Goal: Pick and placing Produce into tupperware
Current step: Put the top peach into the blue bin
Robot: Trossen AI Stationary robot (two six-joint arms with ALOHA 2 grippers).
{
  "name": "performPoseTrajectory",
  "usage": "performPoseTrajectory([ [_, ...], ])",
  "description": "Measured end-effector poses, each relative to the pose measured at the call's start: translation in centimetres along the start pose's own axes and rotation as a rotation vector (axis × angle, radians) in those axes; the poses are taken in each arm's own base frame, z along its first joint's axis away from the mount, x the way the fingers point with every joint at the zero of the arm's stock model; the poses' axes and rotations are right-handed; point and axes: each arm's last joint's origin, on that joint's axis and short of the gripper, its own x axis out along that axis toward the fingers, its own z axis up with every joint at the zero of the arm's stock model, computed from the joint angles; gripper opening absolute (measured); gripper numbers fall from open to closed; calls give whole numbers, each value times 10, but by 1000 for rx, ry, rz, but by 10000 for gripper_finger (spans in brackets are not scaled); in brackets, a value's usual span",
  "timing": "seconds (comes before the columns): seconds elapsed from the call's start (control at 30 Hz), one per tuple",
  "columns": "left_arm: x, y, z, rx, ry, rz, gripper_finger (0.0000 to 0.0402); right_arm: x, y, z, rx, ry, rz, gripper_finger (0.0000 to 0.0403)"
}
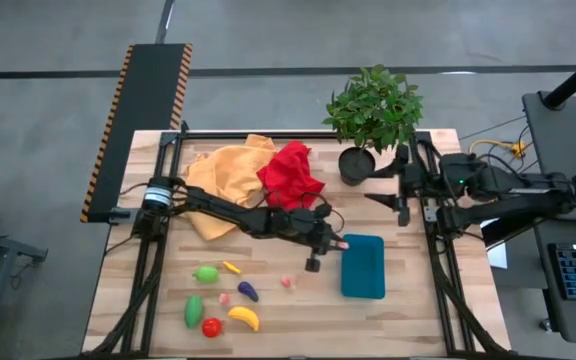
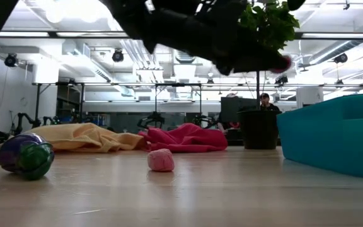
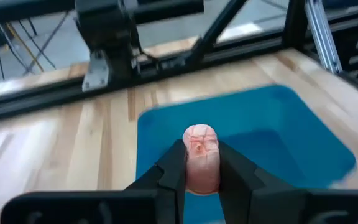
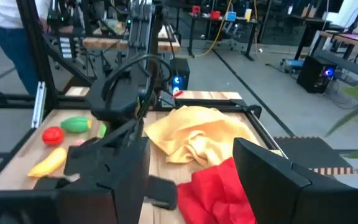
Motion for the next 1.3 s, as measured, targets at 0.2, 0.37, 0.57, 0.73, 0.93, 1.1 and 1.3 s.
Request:
performPoseTrajectory([
  [0.2, 17, 1, -1, 20, 29, -9, 47, -8, 0, -7, 3, -14, -1, 224],
  [0.37, 29, 1, -2, 20, 37, -11, 47, -8, 0, -12, 2, -5, 0, 224],
  [0.57, 32, 2, 1, 19, 23, -7, 47, -7, 0, -14, 0, 0, 0, 224],
  [0.73, 32, 3, 0, 19, 29, 0, 48, -7, 0, -14, -7, 1, 0, 224],
  [0.93, 32, 3, 0, 19, 28, 5, 50, -7, 0, -14, -10, 2, 0, 224],
  [1.1, 32, 7, 0, 18, 17, 14, 75, -7, 0, -14, -10, 2, 0, 224],
  [1.3, 31, 9, -1, 16, 19, 19, 102, -7, 0, -14, -9, 2, 0, 224],
])
